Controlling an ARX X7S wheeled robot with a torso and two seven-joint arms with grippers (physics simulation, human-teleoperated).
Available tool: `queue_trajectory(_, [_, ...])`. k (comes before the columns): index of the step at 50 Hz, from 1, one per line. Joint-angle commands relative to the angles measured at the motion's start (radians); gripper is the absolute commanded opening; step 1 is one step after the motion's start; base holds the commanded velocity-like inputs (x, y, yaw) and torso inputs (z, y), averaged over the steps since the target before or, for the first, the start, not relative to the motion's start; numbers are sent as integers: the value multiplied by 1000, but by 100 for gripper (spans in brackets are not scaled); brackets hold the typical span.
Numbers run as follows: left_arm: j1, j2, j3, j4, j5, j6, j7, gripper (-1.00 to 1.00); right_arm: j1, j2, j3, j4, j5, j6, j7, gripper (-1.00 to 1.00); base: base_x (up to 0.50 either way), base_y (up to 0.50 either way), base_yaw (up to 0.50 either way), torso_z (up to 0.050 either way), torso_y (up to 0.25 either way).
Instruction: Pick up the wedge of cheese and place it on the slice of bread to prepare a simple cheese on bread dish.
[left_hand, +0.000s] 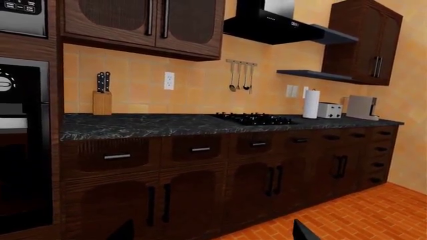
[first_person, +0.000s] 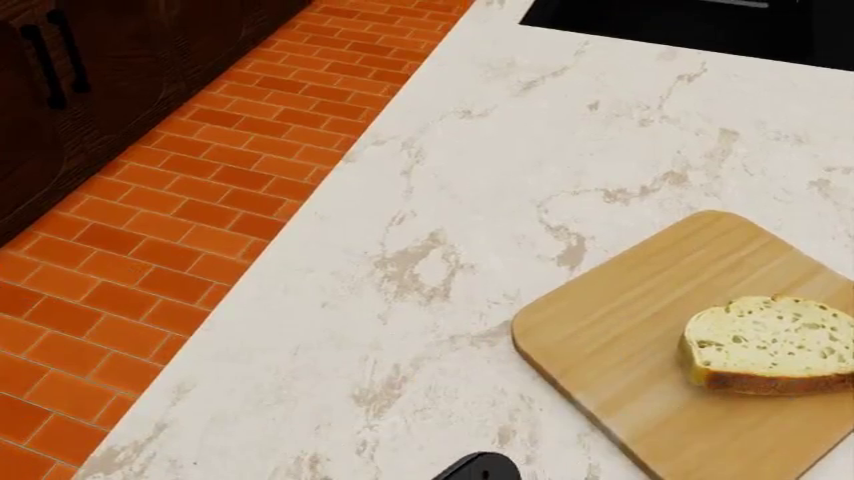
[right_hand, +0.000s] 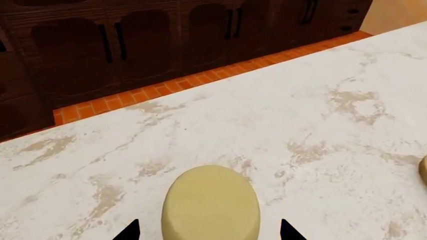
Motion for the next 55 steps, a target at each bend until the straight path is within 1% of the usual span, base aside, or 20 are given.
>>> queue_trajectory(1, [9,-1,-5,0,-3,12,-1,100,-9,-31,18,38,37,4,-25,100,0,0,0,0,0])
queue_trajectory(32, [21,-9,5,-3,-6,39,-8,100,-46,-66,42,127,114,18,-88,100,0,0,0,0,0])
queue_trajectory(55, [31,-14,6,1,-9,57,-16,100,-86,-78,51,162,120,30,-110,100,0,0,0,0,0])
